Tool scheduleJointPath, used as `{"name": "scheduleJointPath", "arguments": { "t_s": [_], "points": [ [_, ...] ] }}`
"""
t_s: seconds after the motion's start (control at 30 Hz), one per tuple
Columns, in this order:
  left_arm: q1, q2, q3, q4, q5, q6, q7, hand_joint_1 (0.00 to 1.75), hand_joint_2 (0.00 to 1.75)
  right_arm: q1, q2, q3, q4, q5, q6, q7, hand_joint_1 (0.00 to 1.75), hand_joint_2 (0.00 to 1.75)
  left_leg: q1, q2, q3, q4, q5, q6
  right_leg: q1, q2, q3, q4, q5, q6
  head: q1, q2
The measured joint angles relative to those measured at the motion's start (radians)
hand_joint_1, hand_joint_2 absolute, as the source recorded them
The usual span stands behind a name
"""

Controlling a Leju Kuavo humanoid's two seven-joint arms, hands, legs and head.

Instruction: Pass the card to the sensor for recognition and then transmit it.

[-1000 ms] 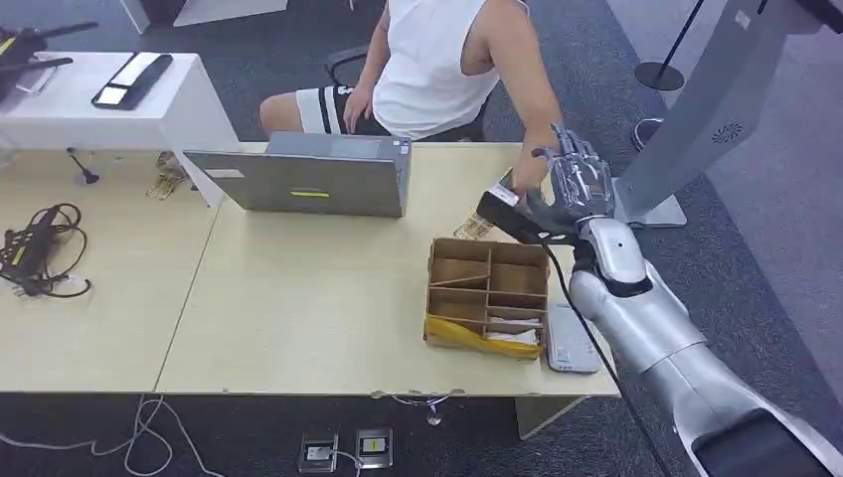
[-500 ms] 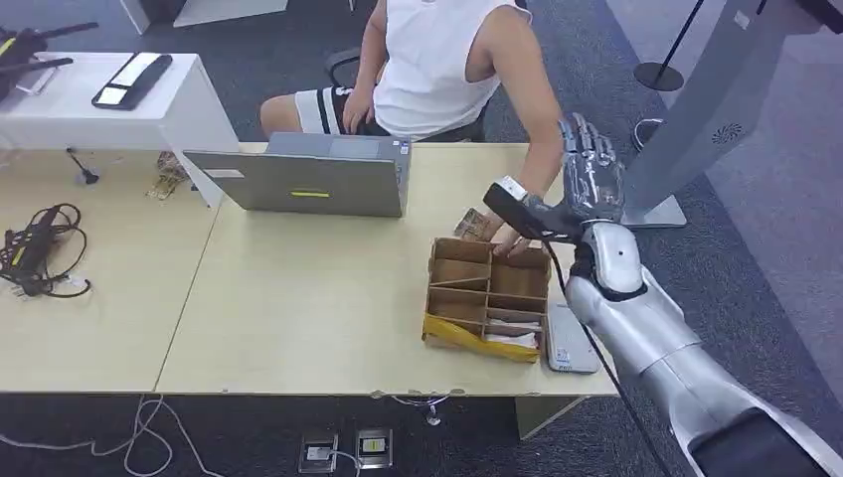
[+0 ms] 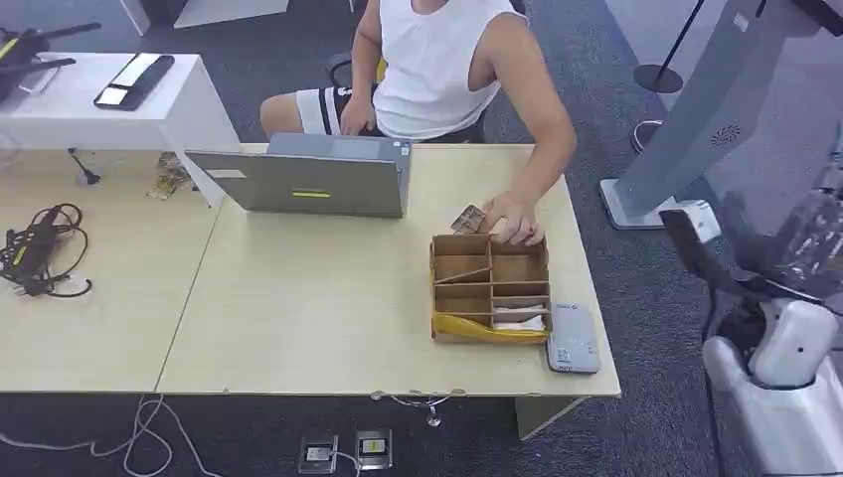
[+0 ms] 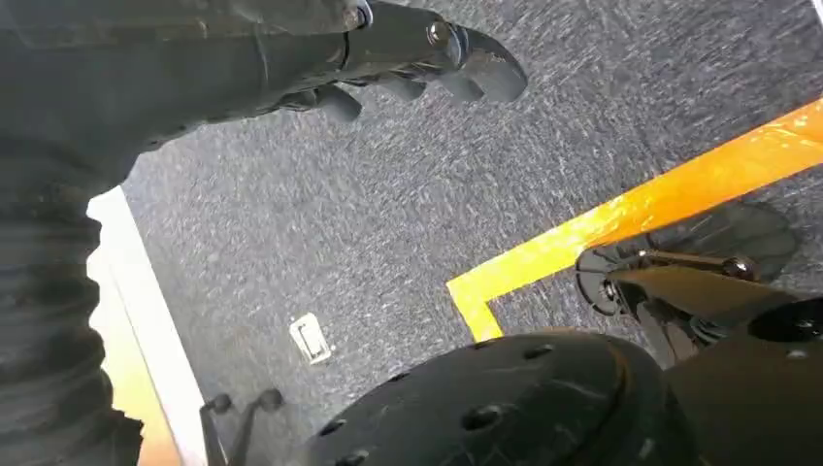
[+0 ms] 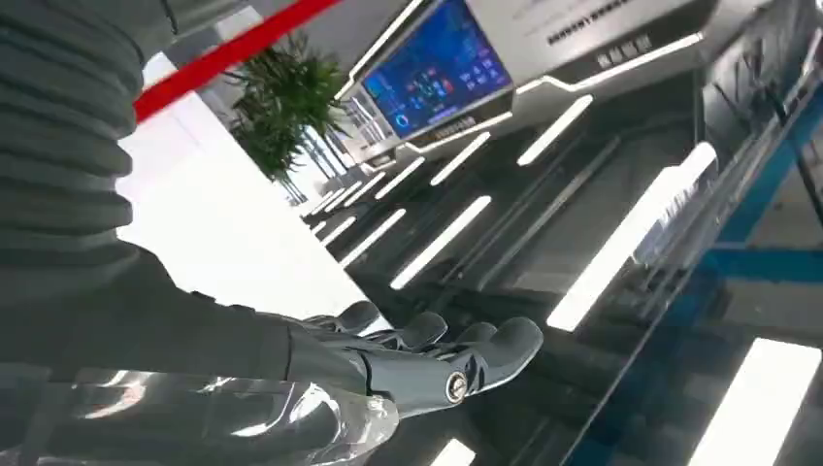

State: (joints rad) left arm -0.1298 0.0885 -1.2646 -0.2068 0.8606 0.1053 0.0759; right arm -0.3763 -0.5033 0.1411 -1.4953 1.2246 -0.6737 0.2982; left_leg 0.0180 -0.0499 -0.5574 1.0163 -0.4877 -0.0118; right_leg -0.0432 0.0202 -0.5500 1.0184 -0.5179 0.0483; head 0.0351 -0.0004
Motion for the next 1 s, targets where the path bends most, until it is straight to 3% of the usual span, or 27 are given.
{"name": "scheduleJointPath", "arguments": {
  "t_s": [0.13, 0.17, 0.27, 0.43, 0.5, 0.6, 0.73, 1.0],
  "points": [
    [0.003, 0.000, 0.017, 0.000, 0.022, 0.000, 0.000, 0.00, 1.75, 0.027, 0.070, -0.340, -0.039, -0.154, 0.000, -0.349, 0.00, 1.75, 0.000, 0.001, 0.001, 0.000, 0.000, 0.000, 0.000, 0.001, 0.000, 0.000, 0.000, 0.000, -0.001, 0.000],
    [0.003, 0.000, 0.021, 0.000, 0.026, 0.000, -0.002, 0.00, 1.75, 0.027, 0.091, -0.417, -0.034, -0.183, 0.000, -0.409, 0.00, 1.75, 0.000, 0.000, 0.001, 0.000, 0.000, 0.000, 0.000, 0.001, 0.000, 0.000, 0.000, 0.000, 0.000, 0.000],
    [0.006, -0.001, 0.032, 0.000, 0.032, 0.000, -0.002, 0.00, 1.75, 0.025, 0.145, -0.645, 0.021, -0.202, 0.001, -0.499, 0.00, 1.75, 0.000, 0.001, 0.001, 0.000, 0.000, 0.000, 0.000, 0.002, -0.001, 0.000, 0.000, 0.000, 0.000, 0.000],
    [0.006, -0.003, 0.060, 0.000, 0.021, 0.000, -0.011, 0.00, 1.75, 0.007, 0.219, -1.023, 0.206, -0.148, 0.002, -0.587, 0.00, 1.75, 0.000, 0.006, 0.001, 0.000, -0.001, 0.000, 0.000, 0.007, -0.002, 0.000, 0.000, 0.000, 0.000, 0.000],
    [0.006, -0.003, 0.071, 0.000, 0.011, 0.000, -0.012, 0.00, 1.75, 0.008, 0.246, -1.153, 0.278, -0.111, 0.002, -0.572, 0.00, 1.75, 0.000, 0.007, 0.001, 0.000, -0.001, 0.000, 0.000, 0.008, -0.003, 0.000, 0.000, 0.000, 0.000, 0.000],
    [0.005, -0.004, 0.081, 0.000, -0.003, 0.000, -0.021, 0.00, 1.75, 0.037, 0.286, -1.279, 0.354, -0.082, 0.002, -0.495, 0.00, 1.75, 0.001, 0.010, 0.001, 0.000, -0.002, -0.002, 0.001, 0.012, -0.004, 0.000, 0.000, 0.000, -0.001, 0.000],
    [0.005, -0.006, 0.099, 0.000, -0.032, 0.000, -0.023, 0.00, 1.75, 0.079, 0.328, -1.393, 0.442, -0.080, 0.002, -0.390, 0.00, 1.75, 0.004, 0.012, 0.002, -0.001, -0.003, -0.003, 0.004, 0.012, -0.003, 0.001, -0.001, -0.001, 0.000, 0.000],
    [0.007, -0.006, 0.135, 0.000, -0.066, 0.000, -0.023, 0.00, 1.75, 0.160, 0.418, -1.539, 0.611, -0.115, 0.002, -0.279, 0.00, 1.75, 0.006, 0.012, 0.002, -0.001, -0.003, -0.003, 0.006, 0.012, -0.003, 0.001, -0.001, -0.001, 0.000, 0.000]
  ]
}}
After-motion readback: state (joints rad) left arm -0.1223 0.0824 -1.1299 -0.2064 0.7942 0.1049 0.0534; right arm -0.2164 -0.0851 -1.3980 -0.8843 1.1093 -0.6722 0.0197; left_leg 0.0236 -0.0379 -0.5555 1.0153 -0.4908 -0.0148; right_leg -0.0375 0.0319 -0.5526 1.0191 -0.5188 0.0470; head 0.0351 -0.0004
